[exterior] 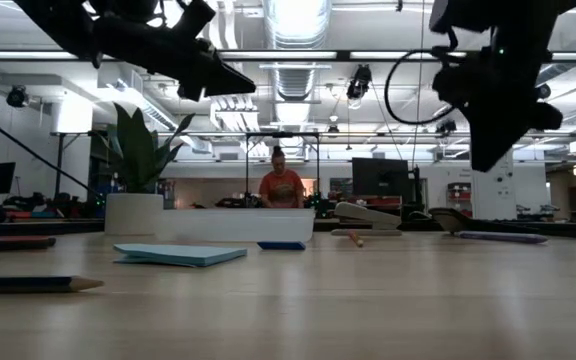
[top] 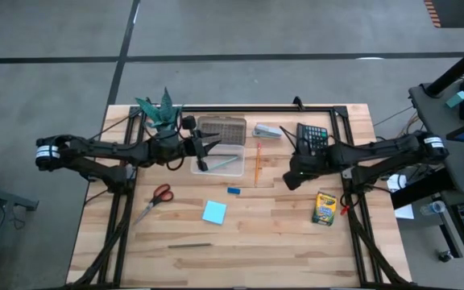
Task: Pack school essentials
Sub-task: Put the purple pen into the supply box
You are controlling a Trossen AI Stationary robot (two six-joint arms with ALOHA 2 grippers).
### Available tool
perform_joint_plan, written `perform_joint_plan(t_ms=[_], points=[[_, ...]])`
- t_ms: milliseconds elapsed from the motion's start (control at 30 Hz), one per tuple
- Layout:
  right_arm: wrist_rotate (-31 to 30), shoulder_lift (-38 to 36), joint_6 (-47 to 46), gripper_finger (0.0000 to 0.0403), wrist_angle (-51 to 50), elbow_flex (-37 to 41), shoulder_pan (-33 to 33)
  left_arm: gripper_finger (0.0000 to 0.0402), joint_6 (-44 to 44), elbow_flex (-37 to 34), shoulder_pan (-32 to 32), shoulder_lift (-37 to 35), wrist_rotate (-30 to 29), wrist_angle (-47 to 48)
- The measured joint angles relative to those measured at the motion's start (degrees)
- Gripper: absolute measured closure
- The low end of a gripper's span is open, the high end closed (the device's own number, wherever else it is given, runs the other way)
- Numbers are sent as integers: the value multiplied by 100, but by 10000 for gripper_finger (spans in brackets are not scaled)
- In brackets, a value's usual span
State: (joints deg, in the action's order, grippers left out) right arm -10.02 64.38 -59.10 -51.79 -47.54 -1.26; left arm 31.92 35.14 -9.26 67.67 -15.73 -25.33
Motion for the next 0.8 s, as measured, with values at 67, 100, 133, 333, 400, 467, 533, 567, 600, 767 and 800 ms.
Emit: perform_joint_plan(t_ms=[67,100,133,333,400,467,533,567,600,767,800], points=[[-2,112,-99,355,-302,-14,157,308,17,0,0,-43,-1,122],[-2,163,-106,355,-399,-12,243,308,19,-2,0,-80,-3,221],[-2,226,-93,355,-440,-12,338,308,23,-2,0,-118,-4,344],[336,597,641,355,-424,-9,1096,308,145,-101,-4,-433,-70,733],[476,719,947,355,-424,-9,1428,308,186,-160,-5,-569,-125,740],[711,807,1255,354,-420,-9,1760,308,191,-191,-11,-717,-130,737],[887,879,1538,349,-380,-9,2031,308,186,-208,-11,-842,-130,737],[908,908,1662,343,-349,-9,2136,308,186,-217,-11,-900,-130,735],[919,939,1771,336,-308,-7,2224,308,185,-232,-11,-961,-130,744],[1000,1086,2079,286,-247,-7,2497,308,182,-267,-11,-1183,-148,737],[1003,1118,2110,275,-217,2,2512,308,182,-267,-11,-1206,-148,735]])
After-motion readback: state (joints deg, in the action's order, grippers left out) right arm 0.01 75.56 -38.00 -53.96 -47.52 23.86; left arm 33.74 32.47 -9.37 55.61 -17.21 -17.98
